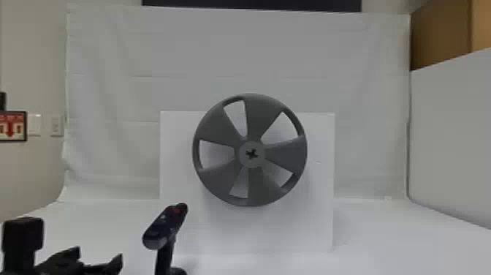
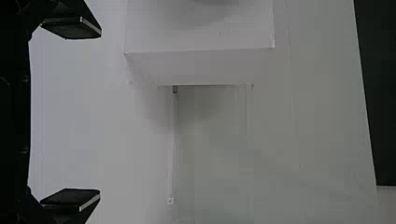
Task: Grasp the drill and bring into the middle of wheel
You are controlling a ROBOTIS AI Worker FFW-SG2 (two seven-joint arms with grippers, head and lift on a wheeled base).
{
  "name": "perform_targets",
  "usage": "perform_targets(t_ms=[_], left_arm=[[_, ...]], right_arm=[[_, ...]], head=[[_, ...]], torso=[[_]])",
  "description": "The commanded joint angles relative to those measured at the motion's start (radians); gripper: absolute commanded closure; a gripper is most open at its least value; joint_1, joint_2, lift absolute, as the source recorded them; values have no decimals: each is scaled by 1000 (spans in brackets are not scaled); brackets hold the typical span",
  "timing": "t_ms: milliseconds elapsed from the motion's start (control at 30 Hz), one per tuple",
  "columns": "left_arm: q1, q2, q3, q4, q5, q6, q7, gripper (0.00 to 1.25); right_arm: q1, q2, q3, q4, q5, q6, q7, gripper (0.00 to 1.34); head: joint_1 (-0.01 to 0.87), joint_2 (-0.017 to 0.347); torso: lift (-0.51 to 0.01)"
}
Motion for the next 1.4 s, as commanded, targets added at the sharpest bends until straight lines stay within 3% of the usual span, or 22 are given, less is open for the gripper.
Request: perform_targets(t_ms=[0, 233, 733, 1067, 1367], left_arm=[[0, 2, 26, 1, 3, 5, 27, 56], [-3, 2, 48, -36, 20, 51, 103, 85], [25, 2, 28, -223, 30, 158, 404, 96], [22, 5, -8, -247, 21, 169, 386, 94], [10, 20, -14, -247, -25, 186, 321, 82]], right_arm=[[3, -3, -8, 0, -3, -1, 0, 98], [8, -14, -13, 0, -11, -1, 0, 98], [8, -15, -10, 0, -11, -1, 0, 98], [8, -14, -10, 0, -11, -1, 0, 98], [8, -11, -11, 0, -11, -1, 0, 99]], head=[[0, 0], [0, 0], [0, 0], [0, 0], [0, 0]], torso=[[-406], [-406], [-406], [-406], [-406]])
